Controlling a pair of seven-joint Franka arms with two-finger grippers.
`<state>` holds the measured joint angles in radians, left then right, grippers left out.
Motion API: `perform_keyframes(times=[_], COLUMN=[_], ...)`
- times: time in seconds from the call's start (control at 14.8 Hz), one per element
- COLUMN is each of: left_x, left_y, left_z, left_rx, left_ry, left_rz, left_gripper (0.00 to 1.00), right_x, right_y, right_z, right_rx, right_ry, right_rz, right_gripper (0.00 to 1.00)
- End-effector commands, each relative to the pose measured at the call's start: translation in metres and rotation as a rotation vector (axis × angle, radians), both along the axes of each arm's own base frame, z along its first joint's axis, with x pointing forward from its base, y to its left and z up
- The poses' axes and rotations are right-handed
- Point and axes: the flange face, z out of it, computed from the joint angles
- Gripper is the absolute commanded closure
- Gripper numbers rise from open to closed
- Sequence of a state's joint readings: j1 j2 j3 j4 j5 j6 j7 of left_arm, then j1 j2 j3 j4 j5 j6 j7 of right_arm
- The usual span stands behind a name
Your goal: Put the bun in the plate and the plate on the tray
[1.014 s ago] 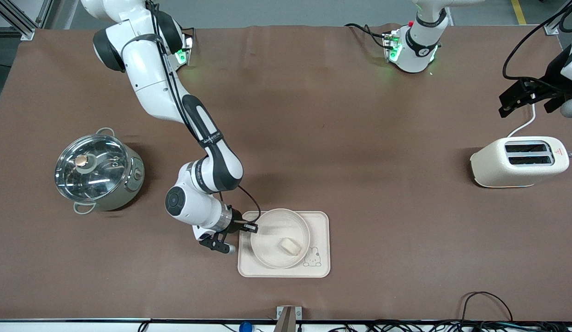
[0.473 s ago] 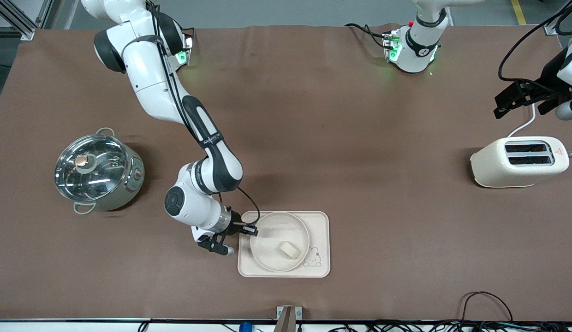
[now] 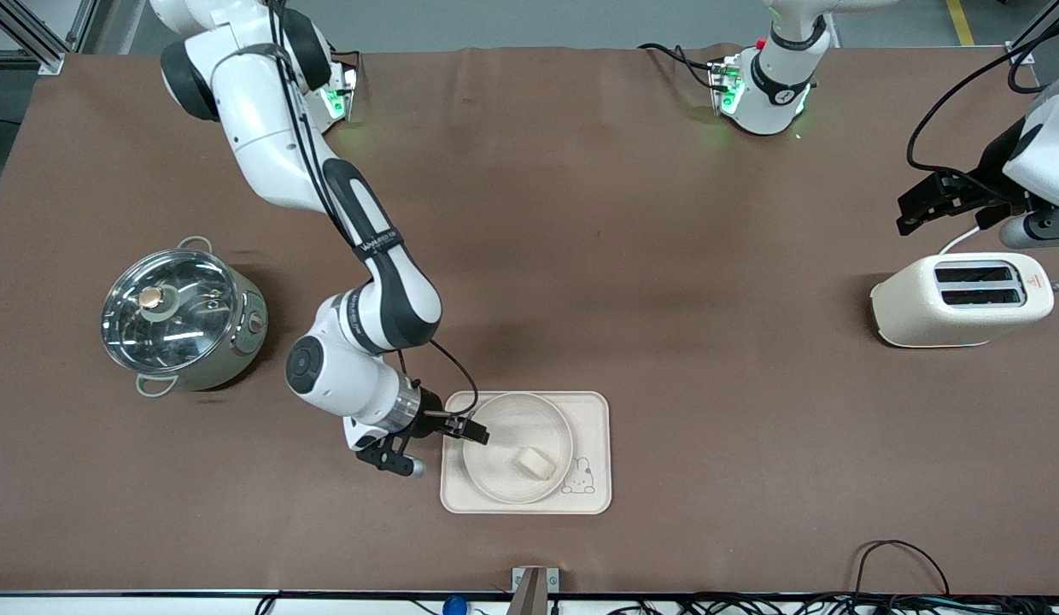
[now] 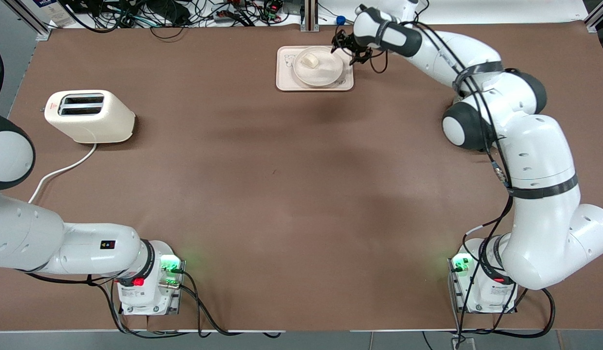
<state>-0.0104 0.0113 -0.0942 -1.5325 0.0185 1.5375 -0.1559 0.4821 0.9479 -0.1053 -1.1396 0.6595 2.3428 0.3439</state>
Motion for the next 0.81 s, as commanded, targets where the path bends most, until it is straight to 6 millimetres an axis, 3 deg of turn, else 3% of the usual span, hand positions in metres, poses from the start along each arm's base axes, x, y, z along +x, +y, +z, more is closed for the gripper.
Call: perform_keyframes(times=[0.0, 0.41, 0.74], left_x=[-0.001, 0.005, 0.006], left_y=[-0.002, -0.005, -0.007], left_z=[0.002, -0.003, -0.002], left_rx=[-0.011, -0.012, -0.013], left_ry=[-0.013, -0.017, -0.031], left_rz=[-0.020, -0.024, -0.029], left_gripper=[0.00, 0.00, 0.00], right_x=[-0.017, -0.040, -0.091], right_y=[-0.038, -0.149, -0.181], right_z=[0.043, 0.154, 0.261], right_rx=[0.001, -0.046, -0.277], right_ry=[0.077, 0.096, 0.119], right_rz=[-0.007, 0.126, 0.278], right_gripper=[0.00, 0.00, 0.00])
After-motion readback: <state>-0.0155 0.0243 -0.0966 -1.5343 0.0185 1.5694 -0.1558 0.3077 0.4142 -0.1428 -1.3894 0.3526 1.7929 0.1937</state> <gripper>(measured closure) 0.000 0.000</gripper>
